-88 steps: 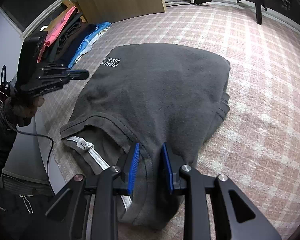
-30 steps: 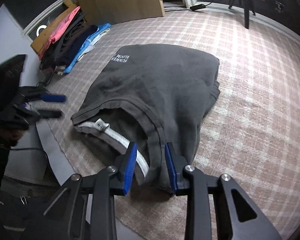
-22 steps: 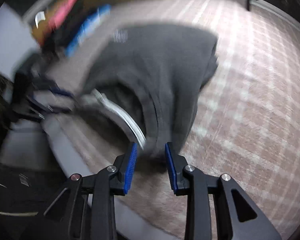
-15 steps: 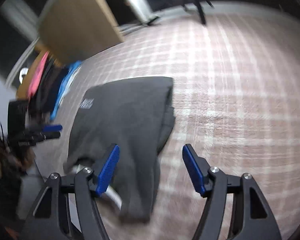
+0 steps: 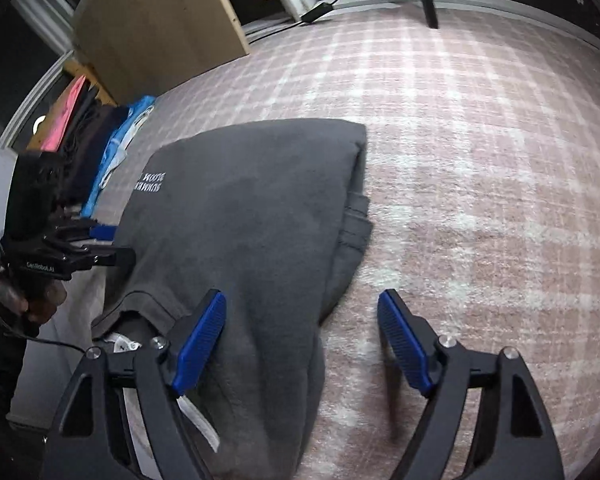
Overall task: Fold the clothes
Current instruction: 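Grasp the folded sweatshirt edge with both grippers, then lift the folded sweatshirt with both grippers and carry it to the clothes stack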
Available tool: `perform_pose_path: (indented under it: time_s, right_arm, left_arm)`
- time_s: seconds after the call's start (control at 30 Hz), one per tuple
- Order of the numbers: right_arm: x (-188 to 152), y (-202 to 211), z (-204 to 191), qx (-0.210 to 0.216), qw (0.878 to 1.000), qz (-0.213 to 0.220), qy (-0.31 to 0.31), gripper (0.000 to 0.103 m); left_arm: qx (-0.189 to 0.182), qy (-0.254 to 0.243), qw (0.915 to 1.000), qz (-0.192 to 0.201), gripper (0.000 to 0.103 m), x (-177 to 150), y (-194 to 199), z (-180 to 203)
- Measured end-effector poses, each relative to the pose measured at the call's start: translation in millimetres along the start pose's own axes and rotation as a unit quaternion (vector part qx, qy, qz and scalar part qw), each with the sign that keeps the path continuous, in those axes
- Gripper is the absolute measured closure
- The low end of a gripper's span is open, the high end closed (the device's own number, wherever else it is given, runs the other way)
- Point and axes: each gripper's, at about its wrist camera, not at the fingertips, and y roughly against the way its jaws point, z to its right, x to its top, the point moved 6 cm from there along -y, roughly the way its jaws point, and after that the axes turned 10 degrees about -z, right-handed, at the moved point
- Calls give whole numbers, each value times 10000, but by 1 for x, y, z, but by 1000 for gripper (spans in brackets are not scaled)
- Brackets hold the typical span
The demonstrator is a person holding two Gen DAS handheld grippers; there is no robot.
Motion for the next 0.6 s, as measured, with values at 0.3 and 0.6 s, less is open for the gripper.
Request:
perform_pose_path:
  time_s: [0.3,0.6]
  right_arm:
    - [-9,-6,0,834,9960,-304,142,70]
    - [-18,5,-7,1439,9892,-270,-7,88]
  left_arm:
    - [-23,-321,9995,1,59,13,-1,5]
    - [-602,42,9969,498,87,12,22,0]
